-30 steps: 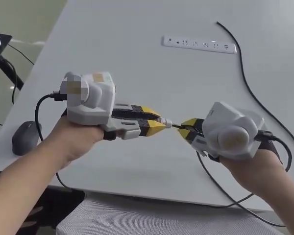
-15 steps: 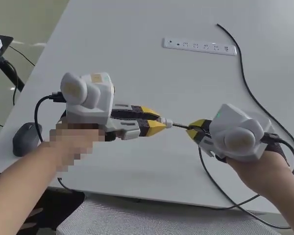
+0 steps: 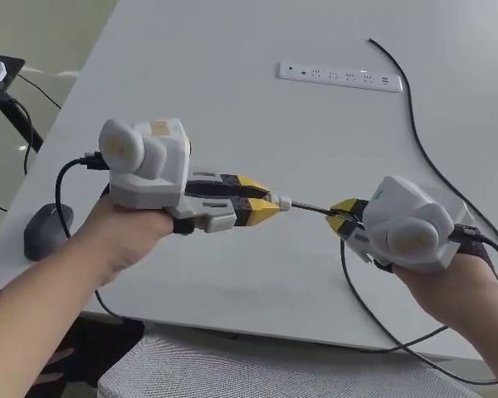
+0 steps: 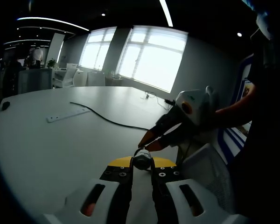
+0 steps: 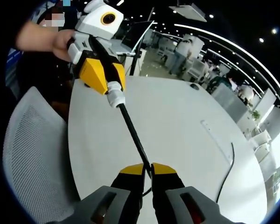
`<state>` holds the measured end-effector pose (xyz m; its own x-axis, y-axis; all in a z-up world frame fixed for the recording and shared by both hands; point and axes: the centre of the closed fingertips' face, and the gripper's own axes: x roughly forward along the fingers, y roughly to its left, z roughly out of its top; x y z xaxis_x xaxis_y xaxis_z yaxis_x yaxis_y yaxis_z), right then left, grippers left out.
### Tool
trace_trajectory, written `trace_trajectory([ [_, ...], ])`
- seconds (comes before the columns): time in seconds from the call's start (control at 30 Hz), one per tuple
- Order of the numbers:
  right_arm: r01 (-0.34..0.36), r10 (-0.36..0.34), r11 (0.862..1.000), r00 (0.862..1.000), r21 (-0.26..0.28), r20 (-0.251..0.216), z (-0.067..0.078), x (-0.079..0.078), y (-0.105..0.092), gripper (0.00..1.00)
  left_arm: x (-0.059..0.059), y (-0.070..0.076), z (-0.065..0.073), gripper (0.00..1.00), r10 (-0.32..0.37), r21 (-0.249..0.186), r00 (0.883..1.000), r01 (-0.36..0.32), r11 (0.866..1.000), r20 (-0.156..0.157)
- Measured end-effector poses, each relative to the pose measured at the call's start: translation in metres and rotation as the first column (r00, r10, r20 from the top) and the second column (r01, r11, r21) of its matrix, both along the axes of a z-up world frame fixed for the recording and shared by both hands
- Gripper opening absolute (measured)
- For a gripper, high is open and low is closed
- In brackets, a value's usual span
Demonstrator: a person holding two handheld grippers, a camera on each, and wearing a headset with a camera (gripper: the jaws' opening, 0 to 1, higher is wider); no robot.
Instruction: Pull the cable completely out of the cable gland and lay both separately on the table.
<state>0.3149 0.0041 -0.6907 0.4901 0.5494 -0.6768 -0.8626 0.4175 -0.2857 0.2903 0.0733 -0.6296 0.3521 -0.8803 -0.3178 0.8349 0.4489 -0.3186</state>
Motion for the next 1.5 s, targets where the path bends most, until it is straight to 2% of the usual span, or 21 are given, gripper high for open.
trace_trajectory([
  [0.37, 0.008, -0.008, 1.000, 1.000, 0.014, 0.000, 0.002, 0.003, -0.002, 0.00, 0.001, -0.001, -0.003, 0.15, -0.001, 0.011, 1.000, 0.001, 1.000, 0.002],
  [0.7, 0.021, -0.021, 0.999, 1.000, 0.038, -0.008, 0.010, 0.013, 0.007, 0.00, 0.000, 0.000, -0.008, 0.15, 0.001, 0.017, 1.000, -0.001, 1.000, -0.003],
  [1.13, 0.016, -0.015, 0.998, 1.000, 0.058, -0.028, 0.018, 0.033, 0.041, 0.00, -0.003, 0.019, -0.025, 0.15, 0.035, 0.039, 0.999, -0.035, 0.999, -0.003],
  [1.2, 0.011, -0.009, 0.998, 0.999, 0.059, -0.031, 0.017, 0.036, 0.048, 0.00, -0.004, 0.022, -0.028, 0.15, 0.037, 0.040, 0.999, -0.037, 0.999, 0.003],
  [1.23, 0.007, -0.004, 0.998, 0.999, 0.061, -0.037, 0.015, 0.038, 0.052, 0.00, -0.005, 0.025, -0.029, 0.15, 0.037, 0.044, 0.999, -0.037, 0.998, 0.017],
  [1.5, -0.022, 0.025, 0.998, 0.997, 0.051, -0.074, 0.000, 0.046, 0.080, 0.00, -0.009, 0.044, -0.047, 0.15, 0.054, 0.053, 0.998, -0.056, 0.997, 0.036],
])
